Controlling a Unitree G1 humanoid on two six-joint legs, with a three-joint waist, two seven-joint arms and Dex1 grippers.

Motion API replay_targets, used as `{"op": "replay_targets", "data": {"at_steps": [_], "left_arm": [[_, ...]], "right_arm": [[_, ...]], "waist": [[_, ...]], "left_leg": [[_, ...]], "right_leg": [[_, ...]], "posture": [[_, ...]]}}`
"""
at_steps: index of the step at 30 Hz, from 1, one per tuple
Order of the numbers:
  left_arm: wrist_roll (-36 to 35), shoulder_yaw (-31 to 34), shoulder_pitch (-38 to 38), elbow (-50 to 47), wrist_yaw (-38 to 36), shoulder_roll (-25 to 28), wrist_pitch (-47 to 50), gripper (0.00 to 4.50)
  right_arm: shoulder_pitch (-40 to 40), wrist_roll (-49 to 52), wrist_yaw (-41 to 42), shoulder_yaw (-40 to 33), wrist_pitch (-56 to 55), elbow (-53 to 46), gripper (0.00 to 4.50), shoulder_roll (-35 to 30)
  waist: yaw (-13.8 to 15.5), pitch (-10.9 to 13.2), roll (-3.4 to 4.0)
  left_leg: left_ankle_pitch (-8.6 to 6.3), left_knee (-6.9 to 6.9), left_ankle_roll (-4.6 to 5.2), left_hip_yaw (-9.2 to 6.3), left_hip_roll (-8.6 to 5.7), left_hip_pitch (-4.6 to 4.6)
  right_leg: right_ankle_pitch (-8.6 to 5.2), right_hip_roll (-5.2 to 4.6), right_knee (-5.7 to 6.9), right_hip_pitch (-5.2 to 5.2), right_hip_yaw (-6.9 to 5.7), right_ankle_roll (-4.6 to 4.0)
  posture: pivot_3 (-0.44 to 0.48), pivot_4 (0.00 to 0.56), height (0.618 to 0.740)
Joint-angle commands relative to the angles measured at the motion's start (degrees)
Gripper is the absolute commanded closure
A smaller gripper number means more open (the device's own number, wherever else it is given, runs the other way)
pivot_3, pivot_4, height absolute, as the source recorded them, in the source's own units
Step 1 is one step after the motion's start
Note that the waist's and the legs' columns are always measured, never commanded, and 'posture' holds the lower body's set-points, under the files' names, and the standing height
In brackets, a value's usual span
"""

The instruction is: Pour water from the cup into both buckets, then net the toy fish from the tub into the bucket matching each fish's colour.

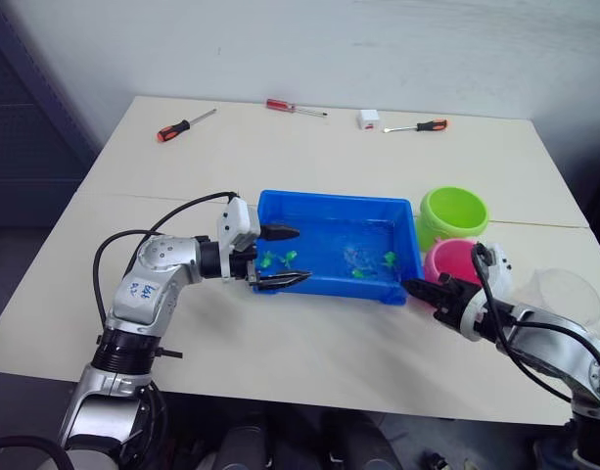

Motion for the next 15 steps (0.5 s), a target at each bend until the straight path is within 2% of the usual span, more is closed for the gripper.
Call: {"op": "replay_targets", "data": {"at_steps": [1, 4, 10, 15], "left_arm": [[-0.5, 0.7, 0.2, -1.0, 0.7, 0.0, -0.8, 0.07], [-0.5, 0.7, 0.5, -1.3, 1.1, -0.1, -0.8, 0.07], [-0.6, 0.9, 0.5, -0.8, 1.2, 0.1, -1.1, 0.07], [-0.4, 0.6, -0.4, 0.2, 1.1, -0.2, -1.5, 0.07]], "right_arm": [[-2.2, 1.3, -4.7, -3.6, 0.0, 0.9, 4.5, 0.6], [-2.8, 1.3, -5.1, -3.7, 2.4, 2.2, 4.5, -1.7], [-4.7, 1.3, -9.0, -4.2, 0.9, 0.7, 4.5, 0.5], [-3.2, 1.3, -8.5, -3.0, 0.6, -3.2, 4.5, -1.7]], "waist": [[0.0, 0.0, 0.0], [0.0, 0.0, 0.01], [0.0, 0.0, 0.01], [0.0, 0.0, 0.01]], "left_leg": [[0.0, 0.0, 0.0, 0.0, 0.0, 0.0], [0.0, -0.04, -0.01, -0.01, 0.0, -0.01], [0.0, -0.04, 0.0, 0.0, 0.0, -0.03], [-0.01, -0.04, 0.02, -0.01, 0.0, -0.06]], "right_leg": [[0.0, 0.0, 0.0, 0.0, 0.0, 0.0], [0.0, 0.0, -0.02, -0.02, 0.0, 0.0], [0.0, 0.0, -0.02, -0.02, 0.0, 0.0], [0.0, -0.01, -0.04, -0.03, -0.02, 0.0]], "posture": [[0.0, 0.15, 0.74], [0.0, 0.15, 0.74], [0.0, 0.15, 0.74], [0.0, 0.15, 0.74]]}}
